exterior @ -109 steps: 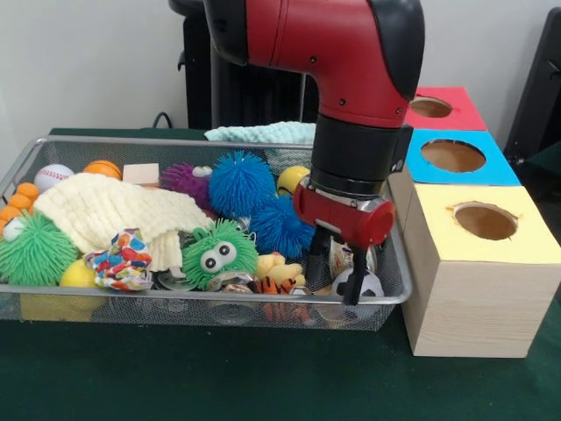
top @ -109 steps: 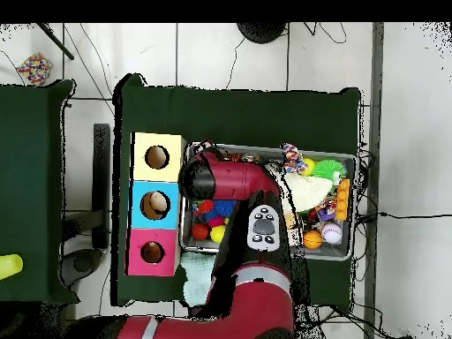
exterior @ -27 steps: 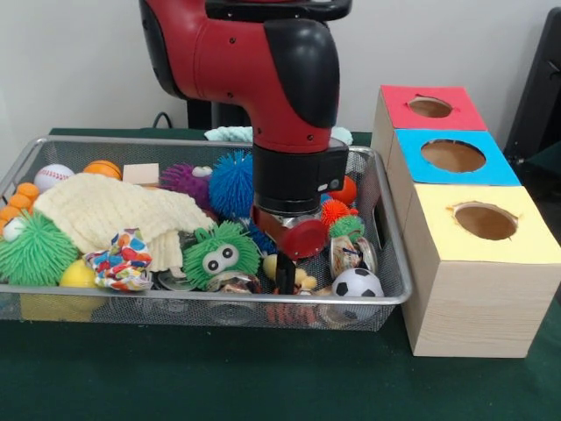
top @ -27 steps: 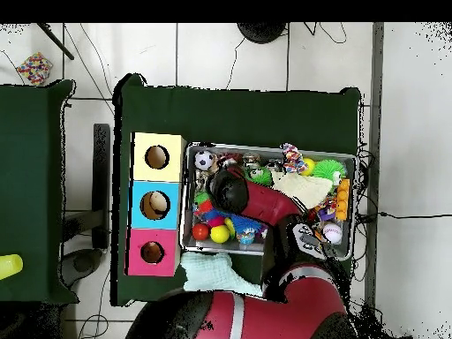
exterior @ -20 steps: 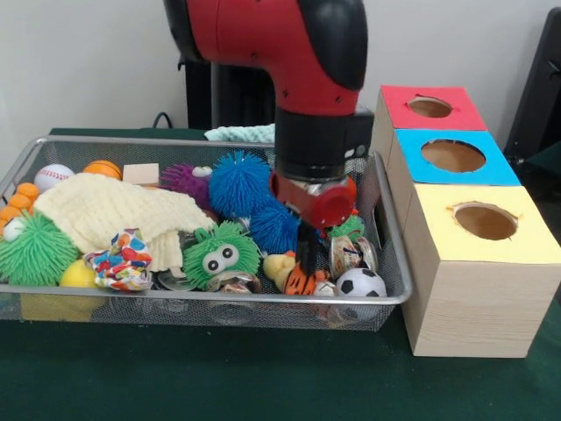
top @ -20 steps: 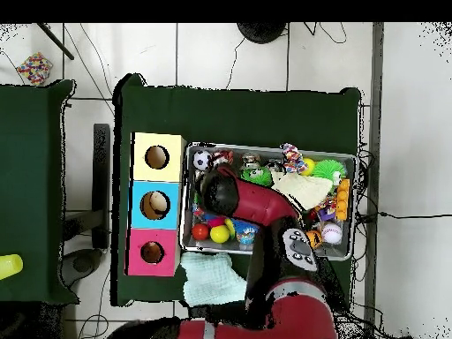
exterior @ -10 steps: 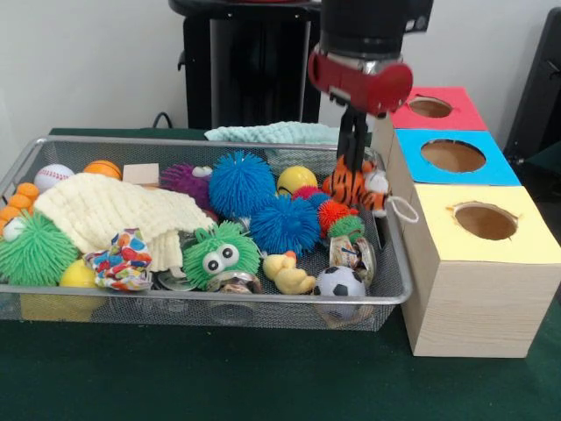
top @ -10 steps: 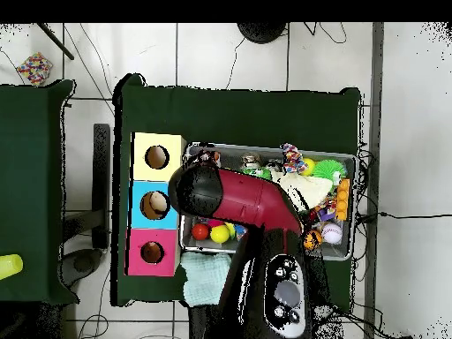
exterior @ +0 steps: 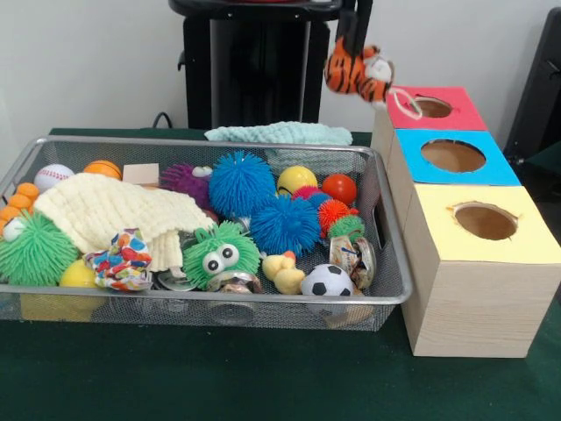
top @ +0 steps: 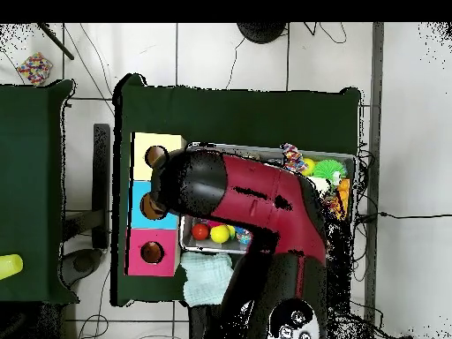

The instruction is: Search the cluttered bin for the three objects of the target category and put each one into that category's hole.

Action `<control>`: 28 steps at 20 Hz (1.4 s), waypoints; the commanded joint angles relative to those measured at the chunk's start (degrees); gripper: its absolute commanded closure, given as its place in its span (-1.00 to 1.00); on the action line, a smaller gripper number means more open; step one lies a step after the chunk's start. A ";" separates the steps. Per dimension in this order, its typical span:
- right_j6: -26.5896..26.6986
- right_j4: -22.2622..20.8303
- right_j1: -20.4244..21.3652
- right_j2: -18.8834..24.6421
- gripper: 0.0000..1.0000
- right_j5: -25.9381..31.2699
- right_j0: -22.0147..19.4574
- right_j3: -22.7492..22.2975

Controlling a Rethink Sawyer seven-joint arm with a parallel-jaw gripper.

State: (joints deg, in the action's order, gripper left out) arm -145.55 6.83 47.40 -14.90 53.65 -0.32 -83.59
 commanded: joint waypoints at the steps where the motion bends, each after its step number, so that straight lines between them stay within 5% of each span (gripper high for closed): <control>1: -12.34 -1.27 1.65 -3.48 1.00 13.42 1.06 4.55; 6: -10.29 -7.88 -0.32 -7.33 1.00 15.51 5.40 8.60; 10: -10.28 -6.90 0.22 -7.09 1.00 11.11 8.27 4.96; 16: -3.93 -6.13 0.96 -4.82 1.00 5.56 7.06 3.90; 21: -4.81 -4.29 3.91 -5.08 1.00 -0.57 7.82 -6.78; 28: -6.42 -4.45 6.01 -6.62 1.00 -7.12 8.94 -16.29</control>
State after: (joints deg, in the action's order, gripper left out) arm -145.55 3.23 52.44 -22.20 51.33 8.31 -85.61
